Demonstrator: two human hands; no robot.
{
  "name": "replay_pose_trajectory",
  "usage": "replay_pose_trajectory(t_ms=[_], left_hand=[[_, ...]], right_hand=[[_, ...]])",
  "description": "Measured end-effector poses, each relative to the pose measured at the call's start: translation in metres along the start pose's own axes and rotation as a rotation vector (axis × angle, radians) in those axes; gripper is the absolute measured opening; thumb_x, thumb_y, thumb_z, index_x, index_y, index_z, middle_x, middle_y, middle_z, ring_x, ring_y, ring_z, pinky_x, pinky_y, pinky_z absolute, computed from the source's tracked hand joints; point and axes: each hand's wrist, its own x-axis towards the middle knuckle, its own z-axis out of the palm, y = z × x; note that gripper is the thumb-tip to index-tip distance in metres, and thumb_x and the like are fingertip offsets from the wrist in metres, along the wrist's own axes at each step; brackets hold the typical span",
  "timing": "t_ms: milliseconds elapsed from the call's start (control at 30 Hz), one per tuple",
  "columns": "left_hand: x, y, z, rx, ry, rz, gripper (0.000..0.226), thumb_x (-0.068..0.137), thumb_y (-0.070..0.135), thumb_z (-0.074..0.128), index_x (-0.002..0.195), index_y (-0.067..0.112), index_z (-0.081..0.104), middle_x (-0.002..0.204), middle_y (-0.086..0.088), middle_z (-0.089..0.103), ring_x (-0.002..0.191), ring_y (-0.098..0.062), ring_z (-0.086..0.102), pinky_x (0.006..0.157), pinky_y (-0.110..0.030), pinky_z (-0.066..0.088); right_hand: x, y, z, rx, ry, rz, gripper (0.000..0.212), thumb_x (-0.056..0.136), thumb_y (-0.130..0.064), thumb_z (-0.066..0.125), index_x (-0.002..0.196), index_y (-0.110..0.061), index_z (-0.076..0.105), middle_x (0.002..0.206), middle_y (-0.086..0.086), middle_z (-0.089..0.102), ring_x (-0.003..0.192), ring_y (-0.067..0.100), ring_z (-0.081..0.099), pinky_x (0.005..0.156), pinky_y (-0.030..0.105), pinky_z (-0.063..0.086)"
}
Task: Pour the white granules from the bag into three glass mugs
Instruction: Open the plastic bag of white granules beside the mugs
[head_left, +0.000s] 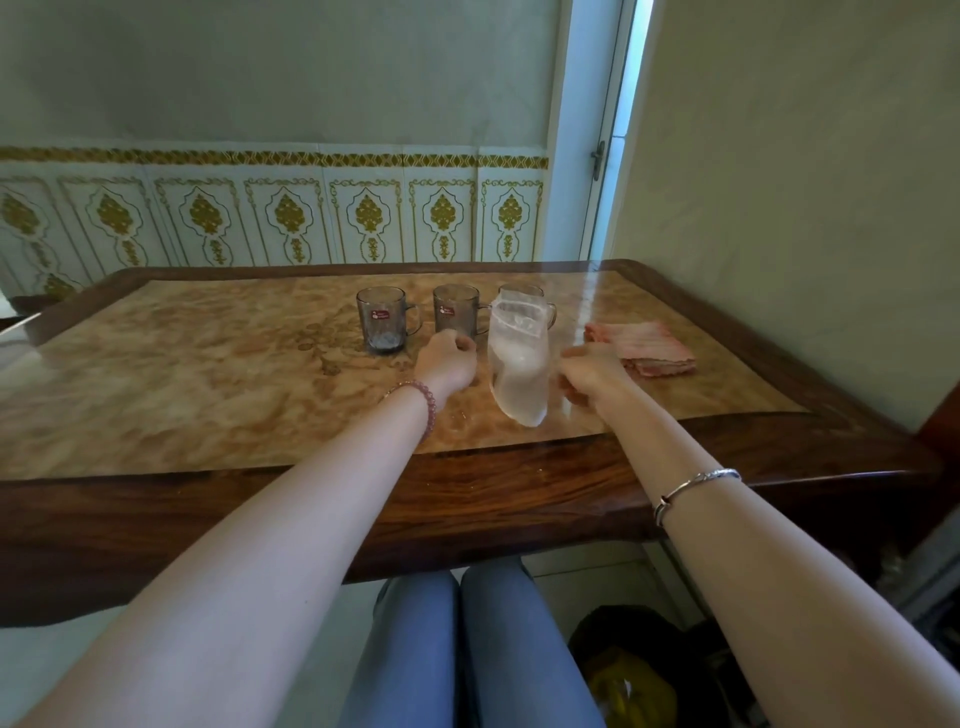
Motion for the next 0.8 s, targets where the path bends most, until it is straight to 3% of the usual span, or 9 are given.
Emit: replay_pose_trajectory(t_ms=[33,100,200,267,367,533,600,700,800], left_hand=[[-0.002,-0.004,0.002,-0.007,-0.037,-0.013,0.017,0.095,0.011,0.046,0.108,0.016,0.055,0.113,-0.007,0.062,0.093,-0.025,0.068,0.082,-0.037,0.057],[-0.007,-0.009,0.006,-0.008,-0.106,-0.014,0.022,0.093,0.009,0.050,0.114,0.014,0.056,0.111,-0.008,0.063,0.095,-0.026,0.068,0.080,-0.037,0.057],[-0.011,-0.012,0.011,-0.036,-0.136,0.004,0.023,0.093,0.006,0.050,0.114,0.013,0.057,0.104,-0.007,0.064,0.096,-0.025,0.068,0.077,-0.034,0.055],[-0.009,-0.015,0.014,-0.067,-0.123,0.005,0.025,0.092,0.001,0.049,0.114,0.012,0.056,0.106,-0.007,0.063,0.095,-0.023,0.068,0.078,-0.034,0.056],[-0.003,-0.016,0.019,-0.101,-0.135,0.000,0.026,0.090,-0.005,0.047,0.107,0.013,0.053,0.106,-0.008,0.061,0.099,-0.024,0.065,0.079,-0.033,0.056],[0.014,-0.013,0.036,-0.084,-0.156,0.009,0.036,0.087,-0.006,0.051,0.118,0.011,0.053,0.116,-0.011,0.060,0.105,-0.025,0.061,0.088,-0.040,0.055],[0.019,-0.010,0.047,-0.111,-0.162,0.014,0.034,0.089,-0.006,0.049,0.120,0.009,0.054,0.116,-0.009,0.060,0.106,-0.024,0.061,0.085,-0.035,0.055],[0.029,-0.005,0.064,-0.119,-0.176,0.023,0.034,0.089,-0.005,0.050,0.119,0.010,0.057,0.115,-0.009,0.063,0.104,-0.024,0.062,0.084,-0.034,0.056],[0.040,0.002,0.080,-0.132,-0.208,0.006,0.040,0.089,-0.006,0.050,0.126,0.010,0.054,0.116,-0.009,0.063,0.105,-0.023,0.062,0.081,-0.032,0.054]], right_hand=[[-0.002,0.004,0.004,-0.048,-0.062,0.009,0.016,0.081,-0.005,0.063,0.095,-0.011,0.057,0.087,0.009,0.063,0.075,0.021,0.061,0.066,0.031,0.054],[-0.006,0.011,0.011,-0.131,-0.143,0.013,0.052,0.075,-0.008,0.074,0.122,-0.010,0.053,0.105,0.009,0.064,0.095,0.023,0.065,0.085,0.037,0.058],[-0.009,0.016,0.020,-0.199,-0.151,-0.041,0.076,0.076,-0.017,0.080,0.137,-0.005,0.039,0.121,0.012,0.059,0.105,0.024,0.060,0.090,0.034,0.051],[-0.007,0.019,0.025,-0.202,-0.102,-0.069,0.071,0.080,-0.026,0.078,0.136,-0.005,0.040,0.125,0.012,0.058,0.110,0.026,0.058,0.089,0.034,0.049],[0.000,0.024,0.029,-0.186,-0.024,-0.097,0.052,0.086,-0.023,0.072,0.127,-0.006,0.045,0.120,0.010,0.059,0.104,0.025,0.058,0.090,0.037,0.052],[0.016,0.029,0.021,-0.157,0.034,-0.104,0.022,0.086,-0.014,0.071,0.096,-0.011,0.051,0.092,0.003,0.061,0.075,0.011,0.055,0.055,0.016,0.046],[0.023,0.029,0.013,-0.186,0.052,-0.109,0.025,0.083,-0.015,0.073,0.098,-0.011,0.053,0.099,0.004,0.062,0.085,0.015,0.060,0.058,0.019,0.046],[0.037,0.030,0.003,-0.229,0.044,-0.087,0.056,0.081,-0.021,0.076,0.127,-0.007,0.048,0.124,0.010,0.059,0.115,0.025,0.058,0.079,0.029,0.046],[0.054,0.033,-0.007,-0.214,0.059,-0.077,0.068,0.079,-0.023,0.078,0.135,-0.008,0.043,0.132,0.011,0.056,0.121,0.026,0.055,0.084,0.030,0.044]])
